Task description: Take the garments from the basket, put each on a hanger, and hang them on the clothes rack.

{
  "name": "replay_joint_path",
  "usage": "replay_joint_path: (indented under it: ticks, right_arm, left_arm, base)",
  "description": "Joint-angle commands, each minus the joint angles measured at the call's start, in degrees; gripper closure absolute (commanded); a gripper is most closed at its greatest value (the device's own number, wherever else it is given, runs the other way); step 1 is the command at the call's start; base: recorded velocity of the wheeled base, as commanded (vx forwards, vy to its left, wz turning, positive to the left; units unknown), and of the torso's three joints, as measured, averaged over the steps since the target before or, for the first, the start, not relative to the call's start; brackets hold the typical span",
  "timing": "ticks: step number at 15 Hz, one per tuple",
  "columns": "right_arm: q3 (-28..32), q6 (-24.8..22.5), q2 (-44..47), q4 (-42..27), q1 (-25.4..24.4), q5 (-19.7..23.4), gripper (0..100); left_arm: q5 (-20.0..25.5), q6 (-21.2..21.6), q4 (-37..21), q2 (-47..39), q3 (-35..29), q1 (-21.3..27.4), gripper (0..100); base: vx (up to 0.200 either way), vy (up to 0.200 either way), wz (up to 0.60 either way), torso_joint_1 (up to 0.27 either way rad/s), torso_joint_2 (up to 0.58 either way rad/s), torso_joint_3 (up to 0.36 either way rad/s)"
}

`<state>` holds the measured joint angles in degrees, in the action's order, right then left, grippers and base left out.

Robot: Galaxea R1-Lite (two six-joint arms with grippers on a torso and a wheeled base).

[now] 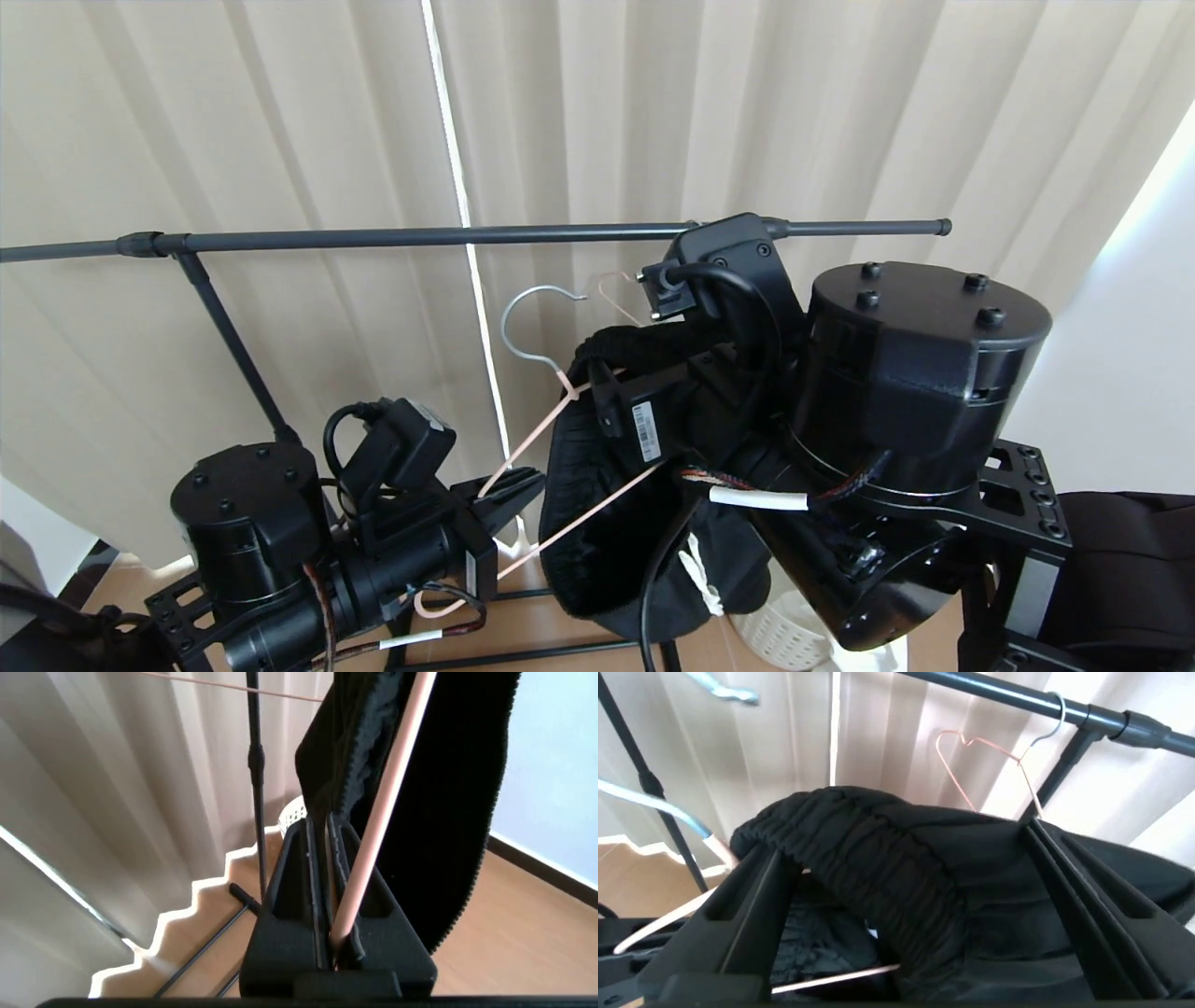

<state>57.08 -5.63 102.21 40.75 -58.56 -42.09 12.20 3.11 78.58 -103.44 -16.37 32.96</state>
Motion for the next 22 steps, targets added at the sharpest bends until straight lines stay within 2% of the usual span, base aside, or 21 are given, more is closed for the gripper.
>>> replay_joint_path:
  ticks: [1, 4, 7, 14, 17, 19, 20, 22]
  right_arm:
    - [0.0, -0.1, -1.1, 0.1, 0.6, 0.0, 0]
    - [-0.3, -0.1, -1.1, 0.0, 0.6, 0.0, 0]
    - [-0.7, -0.1, -1.1, -0.2, 0.6, -0.1, 0]
    - [-3.1, -0.2, -3.6, -0.4, 0.2, 1.1, 0]
    - [-7.0, -1.8, -9.6, -0.8, 1.4, 8.7, 0]
    - [-10.0, -7.6, -14.1, -2.2, 5.0, 16.9, 0]
    - [-10.6, -8.7, -15.5, -3.6, 6.8, 20.0, 0]
    - [-10.2, -8.9, -17.9, -7.4, 8.5, 22.1, 0]
  left_arm:
    - [0.0, 0.1, -0.1, -0.7, 0.4, -0.1, 100]
    - [-0.3, 0.1, 1.4, -1.4, 0.3, -0.5, 100]
    - [-3.0, -0.2, 2.5, -2.3, -0.7, -0.5, 100]
    - [-2.6, -2.5, 9.0, -4.1, -0.2, -1.9, 100]
    - [-2.2, -2.6, 11.4, -5.2, 0.8, -3.3, 100]
    - [-1.2, -2.5, 11.4, -5.4, 2.3, -3.9, 100]
    - [0.1, -2.5, 11.4, -5.4, 3.4, -4.6, 100]
    - [2.3, -2.4, 11.4, -5.4, 4.8, -5.9, 100]
  base:
    - [0.000, 0.000, 0.00, 0.000, 0.00, 0.000]
    - [0.000, 0.000, 0.00, 0.000, 0.00, 0.000]
    - [0.000, 0.000, 0.00, 0.000, 0.00, 0.000]
    - [0.000, 0.000, 0.00, 0.000, 0.00, 0.000]
    - [0.000, 0.000, 0.00, 0.000, 0.00, 0.000]
    - [0.000, 0.000, 0.00, 0.000, 0.00, 0.000]
    - [0.000, 0.000, 0.00, 0.000, 0.00, 0.000]
    - [0.000, 0.000, 0.00, 0.000, 0.00, 0.000]
